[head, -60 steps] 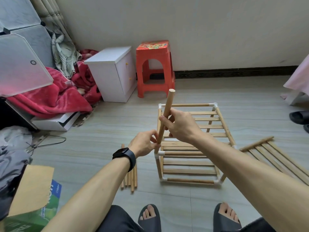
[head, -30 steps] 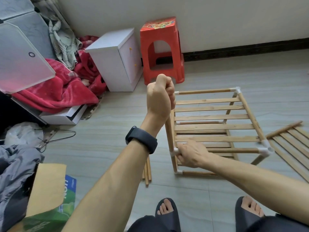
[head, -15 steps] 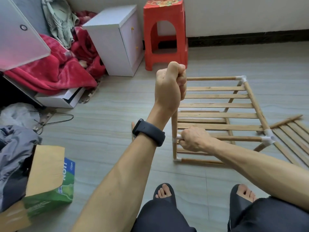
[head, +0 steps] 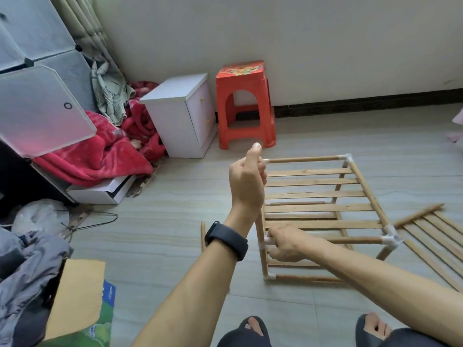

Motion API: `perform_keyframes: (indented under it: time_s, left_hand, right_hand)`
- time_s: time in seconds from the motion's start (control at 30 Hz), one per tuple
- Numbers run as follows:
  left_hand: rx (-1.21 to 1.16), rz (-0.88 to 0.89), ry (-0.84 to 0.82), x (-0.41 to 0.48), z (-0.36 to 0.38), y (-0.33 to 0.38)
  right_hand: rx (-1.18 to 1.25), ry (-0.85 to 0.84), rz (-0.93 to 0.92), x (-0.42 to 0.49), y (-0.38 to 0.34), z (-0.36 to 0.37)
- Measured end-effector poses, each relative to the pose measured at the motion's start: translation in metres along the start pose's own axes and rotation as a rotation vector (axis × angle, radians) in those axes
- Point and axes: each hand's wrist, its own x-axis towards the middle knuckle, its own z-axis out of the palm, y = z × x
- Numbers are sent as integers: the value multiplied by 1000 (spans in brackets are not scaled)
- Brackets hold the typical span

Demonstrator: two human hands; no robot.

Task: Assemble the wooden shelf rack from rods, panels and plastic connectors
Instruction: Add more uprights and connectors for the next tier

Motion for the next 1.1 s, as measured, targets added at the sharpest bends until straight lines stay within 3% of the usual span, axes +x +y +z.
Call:
perform_keyframes:
  time_s: [0.13, 0.3, 0.5, 0.7, 0.93, 1.1]
  left_hand:
    - [-79, 45, 33, 9, 7, -6]
    - [-118, 77, -52, 19, -1, -11]
    - [-103, 108, -213, 22, 5, -19]
    - [-122, 82, -216, 23, 1, -15]
    - [296, 95, -127, 33, -30, -46]
    - [592, -265, 9, 28, -111, -153]
  right_hand:
    - [-133, 117, -59, 4, 8, 18]
    - [-232, 321, -74, 22, 14, 24]
    - [-328, 281, -72, 34, 22, 23]
    - [-385, 270, -105, 30, 20, 20]
    - [-327, 277, -95, 40, 26, 14]
    - [-247, 323, -226, 54, 28, 11]
